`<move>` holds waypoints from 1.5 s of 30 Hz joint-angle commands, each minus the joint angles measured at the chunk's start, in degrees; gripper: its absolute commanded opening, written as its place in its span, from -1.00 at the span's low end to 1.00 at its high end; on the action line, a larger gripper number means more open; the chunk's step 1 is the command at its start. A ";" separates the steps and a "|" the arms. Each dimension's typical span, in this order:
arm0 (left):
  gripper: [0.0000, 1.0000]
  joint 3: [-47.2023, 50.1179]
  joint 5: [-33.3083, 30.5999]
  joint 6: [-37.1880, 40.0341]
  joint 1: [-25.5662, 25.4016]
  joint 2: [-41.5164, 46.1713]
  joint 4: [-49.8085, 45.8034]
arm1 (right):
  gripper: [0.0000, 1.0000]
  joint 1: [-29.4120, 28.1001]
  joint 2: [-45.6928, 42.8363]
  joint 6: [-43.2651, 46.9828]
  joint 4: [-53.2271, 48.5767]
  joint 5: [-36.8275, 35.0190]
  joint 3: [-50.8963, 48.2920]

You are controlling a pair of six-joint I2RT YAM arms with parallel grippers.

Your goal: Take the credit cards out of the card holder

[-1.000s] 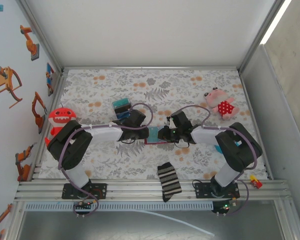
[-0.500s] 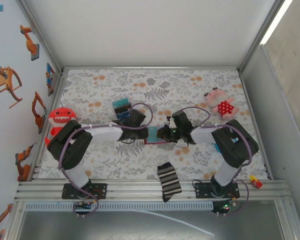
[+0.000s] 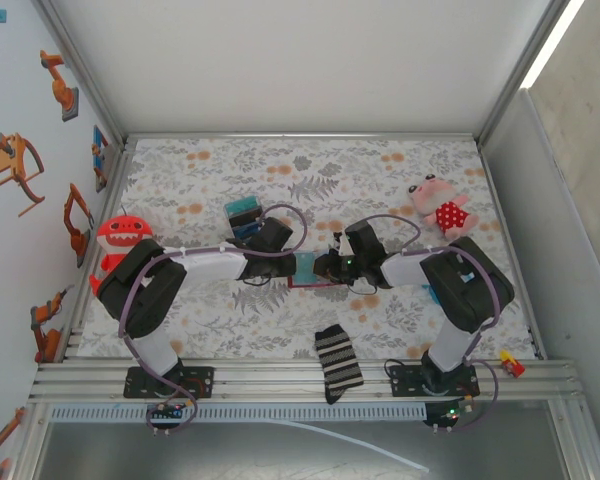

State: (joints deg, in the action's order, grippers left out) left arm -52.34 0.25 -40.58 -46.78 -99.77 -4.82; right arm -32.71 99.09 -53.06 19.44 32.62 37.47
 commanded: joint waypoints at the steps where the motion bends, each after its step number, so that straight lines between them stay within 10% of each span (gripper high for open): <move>1: -0.63 -0.92 2.06 0.89 -0.76 -1.82 -1.85 | -0.68 -0.38 2.08 -0.88 2.70 1.37 -0.92; 13: -0.62 -1.28 2.01 0.52 -1.38 -1.80 -2.01 | -1.00 -0.43 2.33 -1.09 2.78 1.08 -1.32; 45: -0.38 -1.01 -1.93 2.17 -0.42 1.71 -4.51 | -1.00 0.28 -5.26 9.05 -20.51 -9.60 5.28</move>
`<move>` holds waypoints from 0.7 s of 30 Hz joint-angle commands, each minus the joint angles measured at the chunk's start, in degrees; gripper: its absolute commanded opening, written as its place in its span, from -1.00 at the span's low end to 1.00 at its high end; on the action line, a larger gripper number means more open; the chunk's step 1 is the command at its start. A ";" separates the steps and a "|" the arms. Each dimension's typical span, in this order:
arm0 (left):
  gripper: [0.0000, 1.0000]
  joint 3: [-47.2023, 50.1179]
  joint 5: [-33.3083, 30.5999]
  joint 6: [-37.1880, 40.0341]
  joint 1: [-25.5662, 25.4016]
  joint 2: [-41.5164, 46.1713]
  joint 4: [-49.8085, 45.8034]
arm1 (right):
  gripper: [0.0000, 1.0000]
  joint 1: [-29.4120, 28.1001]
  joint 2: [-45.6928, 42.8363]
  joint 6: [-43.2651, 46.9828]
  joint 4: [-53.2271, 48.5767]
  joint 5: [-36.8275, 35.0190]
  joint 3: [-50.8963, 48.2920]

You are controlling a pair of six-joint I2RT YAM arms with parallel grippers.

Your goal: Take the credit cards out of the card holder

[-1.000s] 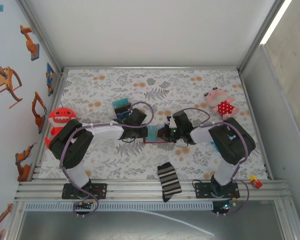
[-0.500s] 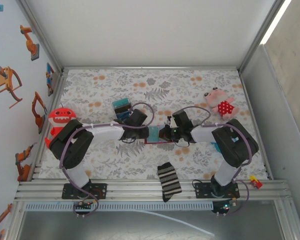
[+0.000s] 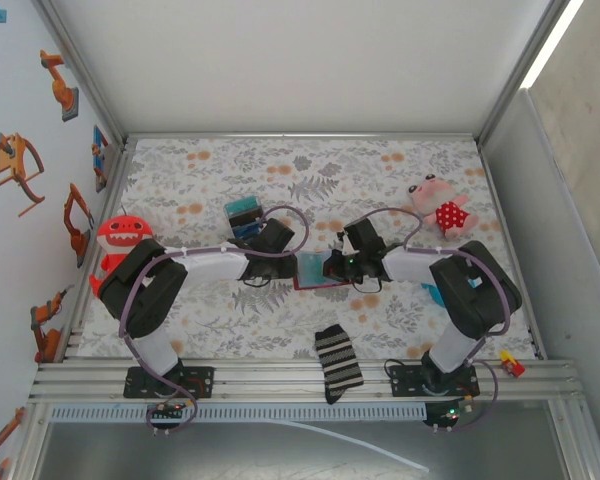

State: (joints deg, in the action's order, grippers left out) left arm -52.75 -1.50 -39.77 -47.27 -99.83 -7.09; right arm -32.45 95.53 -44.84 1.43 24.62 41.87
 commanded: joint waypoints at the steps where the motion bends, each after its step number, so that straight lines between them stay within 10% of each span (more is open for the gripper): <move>1: -0.38 -0.60 -0.35 1.28 0.07 2.26 -2.31 | -1.00 0.05 -1.95 0.75 -2.49 -1.51 0.93; 12: -0.04 -5.62 -4.18 5.02 -2.36 3.61 -5.74 | -1.00 0.01 -3.31 -0.25 -1.99 -1.15 0.79; 21: -0.41 -7.55 -3.95 6.14 -3.71 -1.21 -5.70 | -1.00 0.02 -4.47 -0.38 -2.37 -1.62 0.15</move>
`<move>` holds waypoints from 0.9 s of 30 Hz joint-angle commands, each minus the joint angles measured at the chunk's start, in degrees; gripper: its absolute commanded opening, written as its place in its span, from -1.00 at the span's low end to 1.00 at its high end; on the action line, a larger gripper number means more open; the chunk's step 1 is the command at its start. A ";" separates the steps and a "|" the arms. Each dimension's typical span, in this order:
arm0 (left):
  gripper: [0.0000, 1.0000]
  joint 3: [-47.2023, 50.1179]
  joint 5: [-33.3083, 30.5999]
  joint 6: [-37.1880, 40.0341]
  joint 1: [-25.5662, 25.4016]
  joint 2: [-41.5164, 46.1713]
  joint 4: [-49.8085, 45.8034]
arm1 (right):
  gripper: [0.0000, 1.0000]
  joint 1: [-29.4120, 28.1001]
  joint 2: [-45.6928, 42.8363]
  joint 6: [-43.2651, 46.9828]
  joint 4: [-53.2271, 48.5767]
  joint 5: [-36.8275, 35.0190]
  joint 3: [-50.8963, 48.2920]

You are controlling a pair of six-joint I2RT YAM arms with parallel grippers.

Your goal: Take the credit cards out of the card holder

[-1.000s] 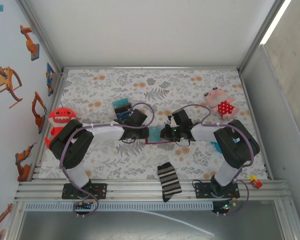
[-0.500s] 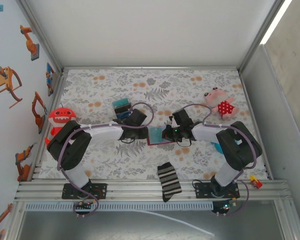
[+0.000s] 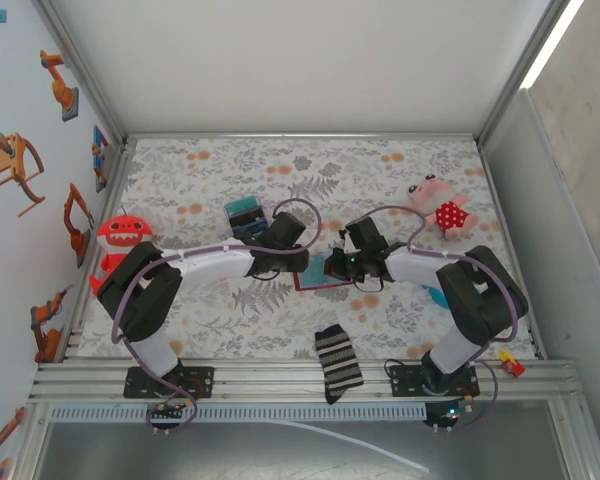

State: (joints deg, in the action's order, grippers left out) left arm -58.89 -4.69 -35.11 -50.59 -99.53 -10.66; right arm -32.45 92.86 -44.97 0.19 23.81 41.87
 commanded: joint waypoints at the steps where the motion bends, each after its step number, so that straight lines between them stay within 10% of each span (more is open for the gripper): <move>1: -0.45 -1.64 -0.75 1.82 -0.47 -2.01 -2.27 | -1.00 0.02 -1.89 -0.29 -0.92 -0.63 -0.01; 27: -0.65 -1.80 -1.41 2.59 -1.09 -6.28 -6.08 | -0.60 1.15 2.74 -1.69 4.27 3.81 -0.12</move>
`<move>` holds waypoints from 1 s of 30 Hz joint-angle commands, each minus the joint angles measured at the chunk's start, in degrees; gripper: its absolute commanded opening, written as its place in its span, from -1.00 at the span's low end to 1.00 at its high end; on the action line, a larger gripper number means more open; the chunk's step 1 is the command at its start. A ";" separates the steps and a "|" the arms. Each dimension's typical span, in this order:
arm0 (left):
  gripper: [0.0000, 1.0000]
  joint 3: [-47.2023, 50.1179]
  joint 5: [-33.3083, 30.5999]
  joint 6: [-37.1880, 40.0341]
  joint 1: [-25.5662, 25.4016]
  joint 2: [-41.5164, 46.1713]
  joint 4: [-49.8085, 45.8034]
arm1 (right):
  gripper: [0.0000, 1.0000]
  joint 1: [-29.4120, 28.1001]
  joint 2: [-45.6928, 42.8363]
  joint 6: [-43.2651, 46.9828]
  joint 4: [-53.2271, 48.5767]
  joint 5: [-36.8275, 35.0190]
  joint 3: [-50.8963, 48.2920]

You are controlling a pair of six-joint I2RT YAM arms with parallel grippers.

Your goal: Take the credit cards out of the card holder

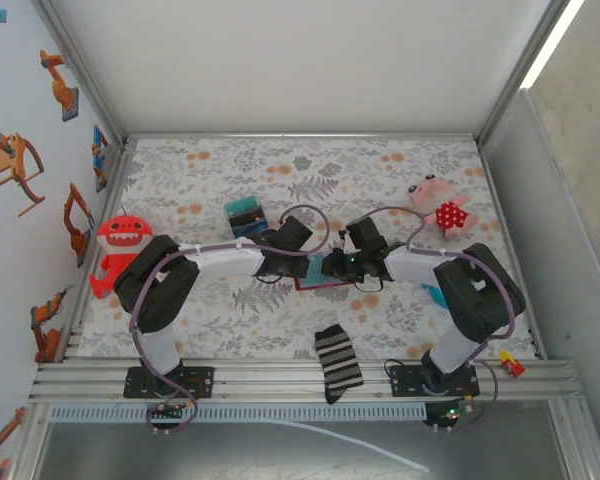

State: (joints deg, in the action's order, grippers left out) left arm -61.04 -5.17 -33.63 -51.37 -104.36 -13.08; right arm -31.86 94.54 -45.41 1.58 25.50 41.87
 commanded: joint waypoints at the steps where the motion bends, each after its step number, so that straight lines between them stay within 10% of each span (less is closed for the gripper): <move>1: -0.66 0.29 -0.85 0.98 -0.30 -1.50 -3.70 | -0.60 0.70 1.31 -1.67 4.04 2.79 -0.49; 30: -0.65 0.43 -2.17 6.95 0.33 -1.47 0.37 | -1.00 2.06 -1.54 -2.79 7.08 2.13 -5.07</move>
State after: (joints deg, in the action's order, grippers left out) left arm -61.04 -6.33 -30.33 -51.37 -104.57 -12.05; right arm -30.13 94.63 -49.43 12.60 30.74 37.95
